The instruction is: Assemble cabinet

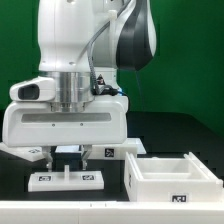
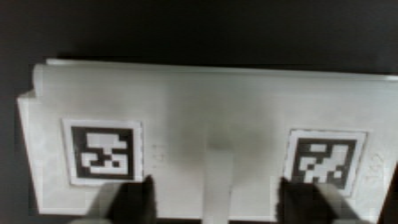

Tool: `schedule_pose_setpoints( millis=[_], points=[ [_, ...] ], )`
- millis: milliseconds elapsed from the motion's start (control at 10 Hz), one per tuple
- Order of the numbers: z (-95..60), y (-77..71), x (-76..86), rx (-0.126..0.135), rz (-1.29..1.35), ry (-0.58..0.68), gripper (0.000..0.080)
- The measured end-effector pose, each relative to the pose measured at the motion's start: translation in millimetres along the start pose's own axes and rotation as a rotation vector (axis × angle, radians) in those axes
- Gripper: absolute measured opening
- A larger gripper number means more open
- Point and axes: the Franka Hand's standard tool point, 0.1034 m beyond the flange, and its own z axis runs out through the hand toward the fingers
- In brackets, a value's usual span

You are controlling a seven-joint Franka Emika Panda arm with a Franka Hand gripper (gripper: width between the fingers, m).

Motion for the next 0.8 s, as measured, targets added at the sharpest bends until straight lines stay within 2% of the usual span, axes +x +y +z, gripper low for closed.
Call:
schedule_pose_setpoints(
  millis=[100, 200, 300, 400, 800],
  points=[
    [2.3, 2.0, -1.5, 0.000, 0.003, -0.004, 0.0511],
    [7.0, 3.8, -3.8, 0.000, 0.007, -0.011, 0.0646],
    [10.7, 4.0, -4.7, 0.000, 0.007, -0.016, 0.0646],
    [14.2, 2.4, -5.3, -0.003, 0.007, -0.018, 0.0773],
    [14.4, 1.2, -3.5, -0.007, 0.012, -0.011, 0.0797]
  ],
)
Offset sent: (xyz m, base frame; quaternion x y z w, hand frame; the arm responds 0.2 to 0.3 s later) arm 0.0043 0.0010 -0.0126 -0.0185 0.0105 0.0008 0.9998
